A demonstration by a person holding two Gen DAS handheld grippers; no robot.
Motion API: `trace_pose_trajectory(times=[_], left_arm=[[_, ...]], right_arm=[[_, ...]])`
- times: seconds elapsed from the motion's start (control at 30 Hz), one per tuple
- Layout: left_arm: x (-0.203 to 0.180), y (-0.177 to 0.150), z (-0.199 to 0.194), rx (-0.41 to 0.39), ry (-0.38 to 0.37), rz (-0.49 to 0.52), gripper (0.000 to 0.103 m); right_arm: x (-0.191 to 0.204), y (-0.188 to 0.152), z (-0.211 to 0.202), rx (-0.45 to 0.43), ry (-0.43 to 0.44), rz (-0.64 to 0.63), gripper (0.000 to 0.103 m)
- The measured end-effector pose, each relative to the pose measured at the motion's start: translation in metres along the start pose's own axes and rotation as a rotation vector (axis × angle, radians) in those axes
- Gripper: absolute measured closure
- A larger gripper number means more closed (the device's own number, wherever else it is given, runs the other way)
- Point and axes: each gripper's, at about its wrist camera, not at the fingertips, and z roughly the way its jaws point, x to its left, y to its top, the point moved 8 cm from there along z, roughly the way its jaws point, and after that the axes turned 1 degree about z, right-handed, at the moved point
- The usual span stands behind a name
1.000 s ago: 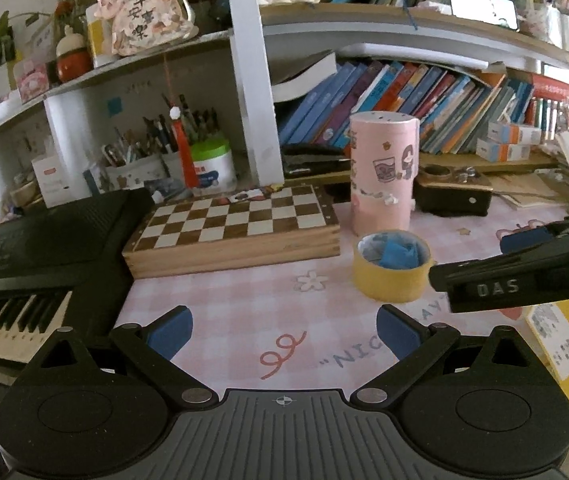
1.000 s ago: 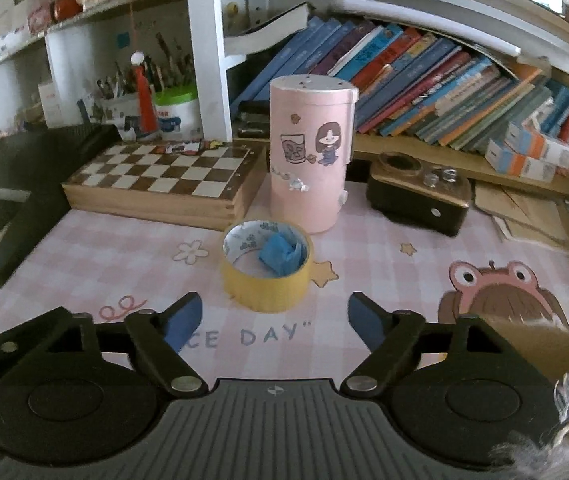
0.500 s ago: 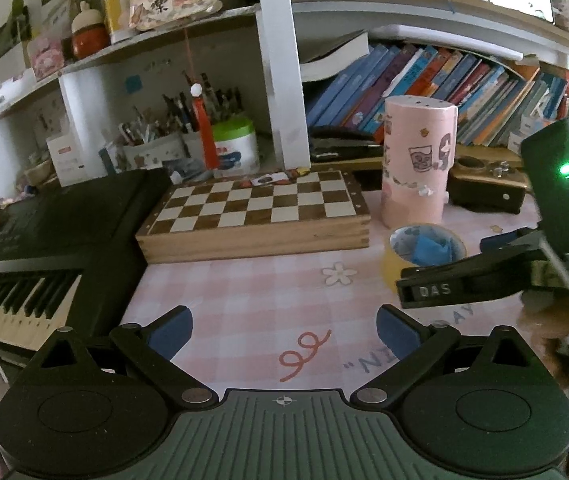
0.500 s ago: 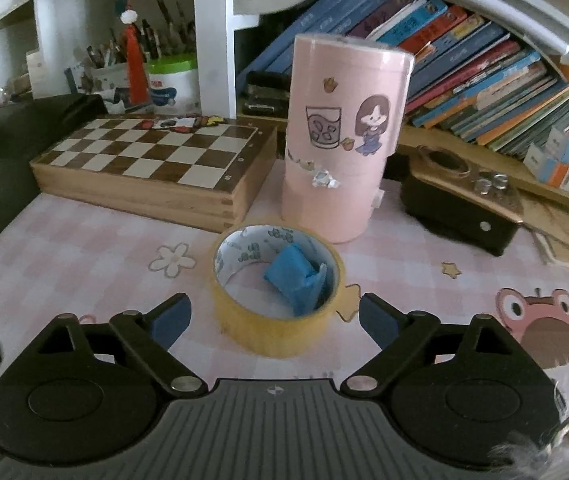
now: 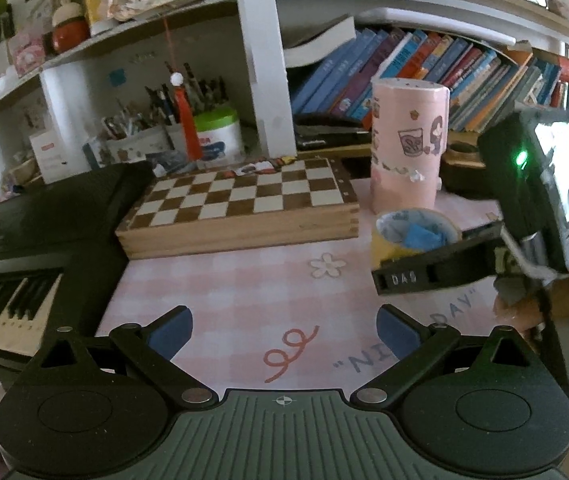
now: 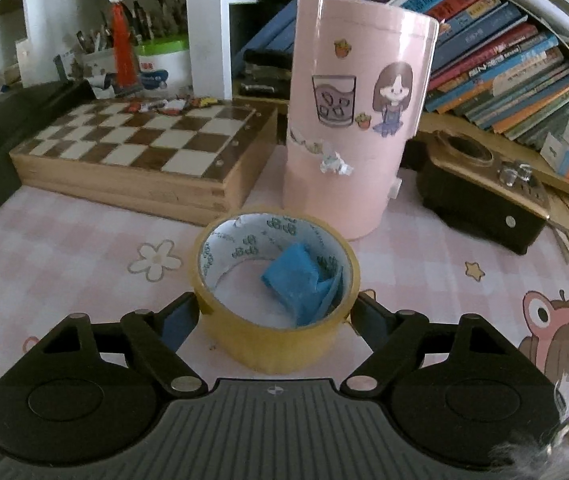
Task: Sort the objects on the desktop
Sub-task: 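Move both tools toward the yellow tape roll beside the pink cylinder, then grasp the yellow tape roll rim with the right gripper while the left tool approaches the blue item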
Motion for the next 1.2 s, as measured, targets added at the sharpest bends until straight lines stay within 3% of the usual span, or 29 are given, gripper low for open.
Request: trace_pose_trajectory(times=[0.13, 0.33, 0.37, 0.4, 0.43, 0.6, 0.7, 0.87, 0.93, 1.03, 1.1, 1.2], left_arm=[[-0.007, -0.002, 0.01, 0.007, -0.02, 0.015, 0.003], [-0.029, -0.001, 0.03, -0.004, -0.078, 0.021, 0.004], [-0.034, 0.001, 0.034, -0.002, -0.089, 0.02, 0.005], [-0.039, 0.002, 0.038, -0.006, -0.105, 0.019, 0.005], [-0.045, 0.005, 0.041, -0.016, -0.125, 0.018, 0.006], [-0.075, 0.006, 0.061, -0.01, -0.199, 0.072, 0.011], [-0.08, 0.002, 0.057, -0.011, -0.227, 0.094, 0.011], [-0.08, -0.006, 0.048, -0.006, -0.249, 0.113, 0.011], [-0.076, -0.009, 0.041, -0.012, -0.242, 0.119, 0.011], [-0.064, -0.014, 0.029, -0.012, -0.227, 0.099, 0.011], [-0.055, -0.019, 0.021, -0.009, -0.213, 0.082, 0.011], [-0.043, -0.027, 0.01, -0.005, -0.187, 0.062, 0.011]], right_arm=[[-0.004, 0.016, -0.03, -0.09, 0.02, 0.035, 0.024], [-0.021, 0.034, -0.078, -0.203, -0.027, 0.051, 0.029], [-0.024, 0.036, -0.083, -0.214, -0.038, 0.058, 0.035], [-0.027, 0.037, -0.087, -0.224, -0.044, 0.067, 0.064], [-0.032, 0.037, -0.092, -0.229, -0.046, 0.077, 0.085], [-0.042, 0.031, -0.089, -0.155, -0.053, 0.083, 0.081], [-0.053, 0.027, -0.1, -0.152, -0.024, 0.131, 0.051], [-0.063, 0.023, -0.124, -0.156, 0.002, 0.17, 0.038], [-0.06, 0.02, -0.126, -0.124, 0.018, 0.18, 0.023], [-0.045, 0.012, -0.125, -0.093, 0.06, 0.169, 0.019], [-0.033, 0.003, -0.119, -0.062, 0.044, 0.132, 0.017], [-0.024, -0.008, -0.106, -0.01, -0.027, 0.099, 0.006]])
